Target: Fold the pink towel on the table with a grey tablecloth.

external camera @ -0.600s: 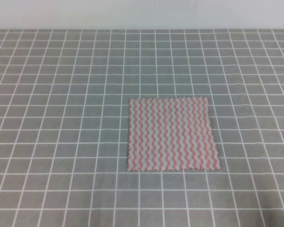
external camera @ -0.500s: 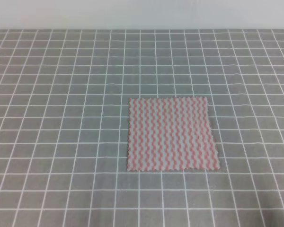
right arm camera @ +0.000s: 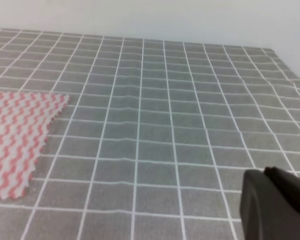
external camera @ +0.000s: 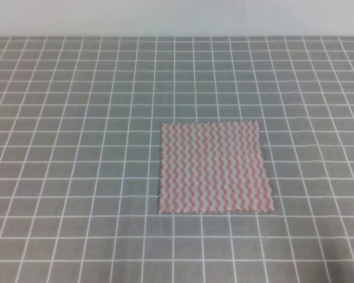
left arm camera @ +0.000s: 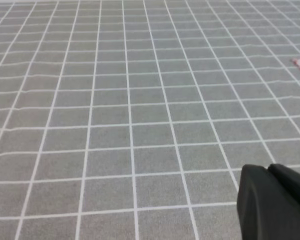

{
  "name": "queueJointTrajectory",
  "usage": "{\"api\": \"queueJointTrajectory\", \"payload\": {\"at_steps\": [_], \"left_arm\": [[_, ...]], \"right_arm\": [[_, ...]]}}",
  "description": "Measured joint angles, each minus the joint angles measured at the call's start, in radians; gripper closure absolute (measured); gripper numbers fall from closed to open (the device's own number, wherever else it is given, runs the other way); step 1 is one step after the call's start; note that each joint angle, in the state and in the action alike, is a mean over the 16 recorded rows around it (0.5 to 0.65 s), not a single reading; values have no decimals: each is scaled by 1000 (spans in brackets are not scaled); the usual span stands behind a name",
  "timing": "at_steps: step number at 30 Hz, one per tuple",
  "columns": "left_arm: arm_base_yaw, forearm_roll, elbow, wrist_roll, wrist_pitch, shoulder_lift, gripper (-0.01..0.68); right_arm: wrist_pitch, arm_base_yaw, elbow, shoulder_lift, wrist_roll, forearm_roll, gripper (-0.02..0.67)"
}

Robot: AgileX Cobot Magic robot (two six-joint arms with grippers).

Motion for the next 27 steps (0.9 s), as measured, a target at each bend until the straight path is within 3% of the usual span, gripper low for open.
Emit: {"api": "queueJointTrajectory", "payload": {"at_steps": [19, 23, 27], "left_arm": [[0, -42, -3, -16, -16, 4, 672], [0, -123, -3, -56, -42, 4, 672], [0, -271, -5, -133, -97, 7, 672]], "right_arm": [[-38, 0, -4, 0, 0, 19, 667], [-38, 0, -4, 0, 0, 93, 667], [-37, 0, -4, 0, 0, 261, 667]]}}
